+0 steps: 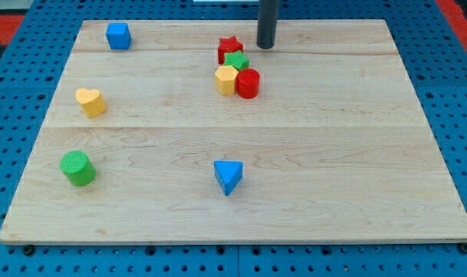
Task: Move the red star diagonal top left of the yellow hexagon
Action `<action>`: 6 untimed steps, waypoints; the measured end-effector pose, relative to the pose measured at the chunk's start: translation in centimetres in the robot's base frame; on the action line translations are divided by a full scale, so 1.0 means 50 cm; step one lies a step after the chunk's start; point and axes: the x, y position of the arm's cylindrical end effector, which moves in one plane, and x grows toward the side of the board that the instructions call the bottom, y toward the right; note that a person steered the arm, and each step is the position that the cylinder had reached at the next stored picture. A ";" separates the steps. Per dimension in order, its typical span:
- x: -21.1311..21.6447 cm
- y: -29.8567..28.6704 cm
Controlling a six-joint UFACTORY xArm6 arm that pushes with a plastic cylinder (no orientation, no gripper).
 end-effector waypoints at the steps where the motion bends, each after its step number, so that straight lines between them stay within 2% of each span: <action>1: 0.000 -0.060; 2: 0.000 -0.117; 3: 0.030 -0.120; 6: -0.056 -0.175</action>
